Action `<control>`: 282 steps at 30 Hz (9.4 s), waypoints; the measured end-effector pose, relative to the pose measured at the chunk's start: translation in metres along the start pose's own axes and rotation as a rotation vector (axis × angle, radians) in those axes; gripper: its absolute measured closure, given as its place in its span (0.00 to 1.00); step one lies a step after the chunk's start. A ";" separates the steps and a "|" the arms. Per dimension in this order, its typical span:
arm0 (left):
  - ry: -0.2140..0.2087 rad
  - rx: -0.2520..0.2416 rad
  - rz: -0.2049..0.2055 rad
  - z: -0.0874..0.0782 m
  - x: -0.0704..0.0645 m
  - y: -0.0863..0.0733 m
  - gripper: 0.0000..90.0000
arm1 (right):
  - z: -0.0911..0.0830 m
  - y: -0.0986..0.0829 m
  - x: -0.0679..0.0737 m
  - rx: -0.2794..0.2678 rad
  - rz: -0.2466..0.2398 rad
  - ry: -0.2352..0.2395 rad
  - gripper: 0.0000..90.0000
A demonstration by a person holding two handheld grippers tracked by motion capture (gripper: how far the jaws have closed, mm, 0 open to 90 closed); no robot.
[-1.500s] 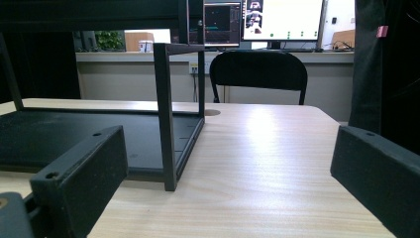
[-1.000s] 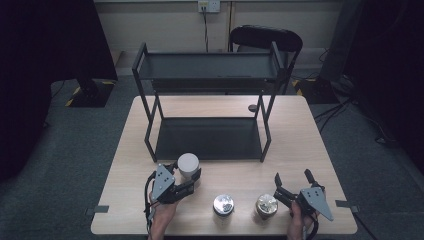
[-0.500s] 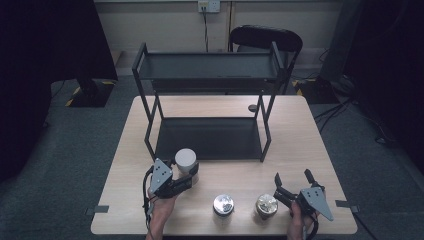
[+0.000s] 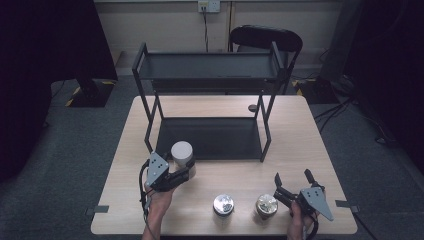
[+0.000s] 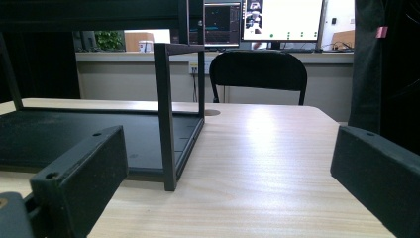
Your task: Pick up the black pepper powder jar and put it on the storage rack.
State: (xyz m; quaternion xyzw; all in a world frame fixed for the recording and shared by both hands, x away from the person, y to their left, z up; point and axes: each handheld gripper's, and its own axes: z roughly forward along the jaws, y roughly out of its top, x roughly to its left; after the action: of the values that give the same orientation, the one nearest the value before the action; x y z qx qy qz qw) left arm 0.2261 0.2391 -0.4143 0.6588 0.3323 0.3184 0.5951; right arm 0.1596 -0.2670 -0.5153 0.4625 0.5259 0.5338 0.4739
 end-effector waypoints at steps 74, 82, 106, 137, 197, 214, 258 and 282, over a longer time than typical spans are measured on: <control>0.158 0.154 -0.036 0.082 0.035 0.011 0.38 | 0.000 0.000 -0.001 -0.003 -0.001 0.005 0.00; 0.169 0.173 -0.041 0.091 0.036 0.010 0.38 | 0.000 0.000 -0.001 -0.003 -0.001 0.005 0.00; 0.169 0.191 -0.038 0.099 0.033 0.002 0.38 | 0.000 0.000 -0.001 -0.003 -0.005 0.007 0.00; 0.154 0.212 -0.055 0.099 0.039 0.007 0.38 | 0.000 0.000 -0.001 -0.001 -0.003 0.008 0.00; 0.164 -0.003 -0.058 0.078 0.023 0.018 0.00 | -0.001 -0.002 0.000 -0.009 0.000 0.001 0.00; 0.148 -0.047 -0.045 0.062 0.018 0.025 0.00 | -0.001 -0.002 0.000 -0.009 0.001 0.001 0.00; 0.153 -0.148 -0.027 -0.002 0.000 0.005 0.00 | -0.001 -0.001 0.000 -0.008 -0.002 0.002 0.00; 0.183 -0.170 -0.061 -0.043 -0.005 -0.036 0.00 | -0.001 -0.001 0.001 -0.008 -0.003 -0.005 0.00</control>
State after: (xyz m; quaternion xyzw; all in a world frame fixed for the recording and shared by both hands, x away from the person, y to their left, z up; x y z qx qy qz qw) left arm 0.1866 0.2621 -0.4461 0.5636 0.3771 0.3859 0.6255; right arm 0.1587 -0.2659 -0.5168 0.4609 0.5234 0.5341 0.4779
